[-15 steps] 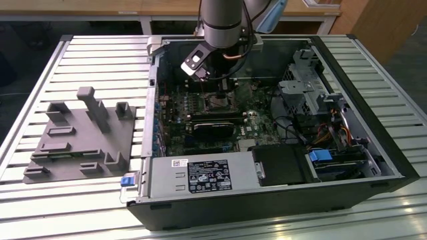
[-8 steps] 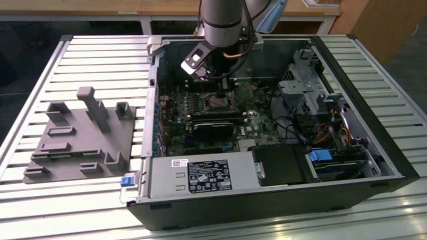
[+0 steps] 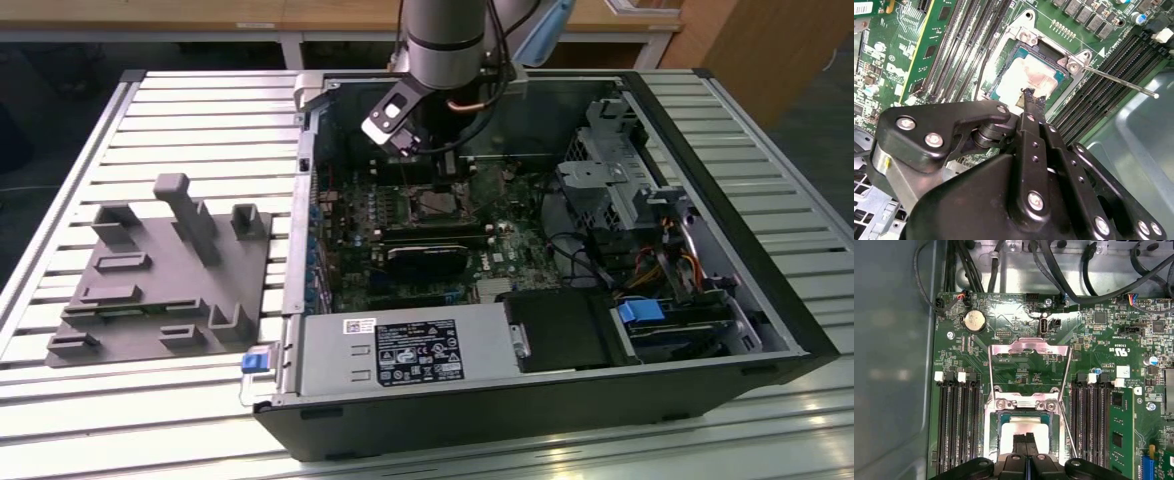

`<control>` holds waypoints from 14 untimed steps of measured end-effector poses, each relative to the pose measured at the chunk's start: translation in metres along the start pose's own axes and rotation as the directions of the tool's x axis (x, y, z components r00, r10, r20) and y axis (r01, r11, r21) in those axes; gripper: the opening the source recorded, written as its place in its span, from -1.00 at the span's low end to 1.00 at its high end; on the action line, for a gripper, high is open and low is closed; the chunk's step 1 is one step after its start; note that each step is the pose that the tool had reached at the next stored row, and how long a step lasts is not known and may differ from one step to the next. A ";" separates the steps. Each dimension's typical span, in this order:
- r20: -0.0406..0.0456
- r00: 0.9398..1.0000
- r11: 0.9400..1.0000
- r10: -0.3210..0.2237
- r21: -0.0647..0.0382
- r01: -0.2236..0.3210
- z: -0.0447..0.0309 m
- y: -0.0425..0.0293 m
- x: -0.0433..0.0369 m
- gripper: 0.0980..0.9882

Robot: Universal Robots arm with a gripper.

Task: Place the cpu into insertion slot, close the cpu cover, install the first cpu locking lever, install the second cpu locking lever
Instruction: 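Close the cpu cover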

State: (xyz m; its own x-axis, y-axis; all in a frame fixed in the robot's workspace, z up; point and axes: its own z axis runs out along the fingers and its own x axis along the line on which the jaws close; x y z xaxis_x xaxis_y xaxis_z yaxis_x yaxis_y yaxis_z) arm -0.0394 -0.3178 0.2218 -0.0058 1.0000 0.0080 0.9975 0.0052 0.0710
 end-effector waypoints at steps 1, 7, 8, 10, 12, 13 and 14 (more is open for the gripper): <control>-0.001 1.000 1.000 0.000 0.000 0.000 -0.0010 0.0001 0.0000 -0.96; -0.006 1.000 1.000 0.001 0.000 -0.001 -0.0048 0.0003 0.0000 -0.96; -0.007 1.000 1.000 0.001 0.000 -0.001 -0.0055 0.0004 0.0000 -0.96; -0.008 1.000 1.000 0.001 0.000 -0.001 -0.0070 0.0005 0.0000 -0.96; -0.009 1.000 1.000 0.001 0.000 -0.001 -0.0088 0.0006 0.0001 -0.96; -0.010 1.000 1.000 0.001 0.000 -0.001 -0.0097 0.0007 0.0001 -0.96; -0.011 1.000 1.000 0.001 0.000 -0.001 -0.0107 0.0008 0.0001 -0.96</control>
State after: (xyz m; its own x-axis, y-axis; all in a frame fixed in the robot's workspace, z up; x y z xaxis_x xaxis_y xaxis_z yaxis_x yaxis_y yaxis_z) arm -0.0393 -0.3178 0.2325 -0.0055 0.9998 0.0189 0.9975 0.0041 0.0708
